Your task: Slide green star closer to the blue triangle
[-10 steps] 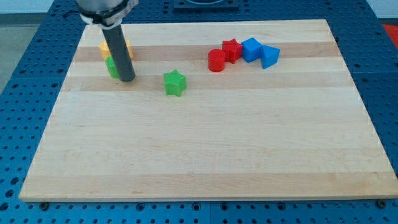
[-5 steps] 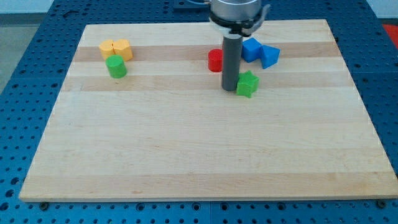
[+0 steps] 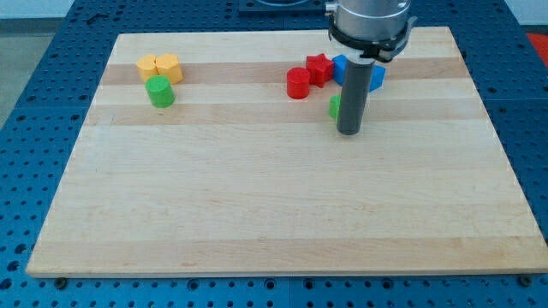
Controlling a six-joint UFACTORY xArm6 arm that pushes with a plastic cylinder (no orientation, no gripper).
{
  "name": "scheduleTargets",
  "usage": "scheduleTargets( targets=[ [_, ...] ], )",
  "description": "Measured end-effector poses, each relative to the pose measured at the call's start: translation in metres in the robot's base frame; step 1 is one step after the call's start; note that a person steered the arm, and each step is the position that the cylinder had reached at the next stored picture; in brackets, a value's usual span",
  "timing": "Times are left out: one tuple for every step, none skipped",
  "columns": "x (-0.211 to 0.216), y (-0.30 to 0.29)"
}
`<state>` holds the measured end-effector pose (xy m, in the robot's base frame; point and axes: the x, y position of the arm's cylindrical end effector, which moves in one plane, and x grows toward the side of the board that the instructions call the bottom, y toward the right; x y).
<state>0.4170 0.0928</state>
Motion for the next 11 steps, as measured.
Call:
scheduleTargets(
  targets=[
    [-0.004, 0.010],
    [0.007, -0.005],
    [0.008, -0.047],
    [0.007, -0.075],
    [-0.002, -0.074],
    [-0.011, -0.064],
    [-0.014, -0.052],
    [-0.018, -0.039],
    [-0.023, -0.021],
    [-0.029, -0.007],
    [-0.036, 0.003]
  ],
)
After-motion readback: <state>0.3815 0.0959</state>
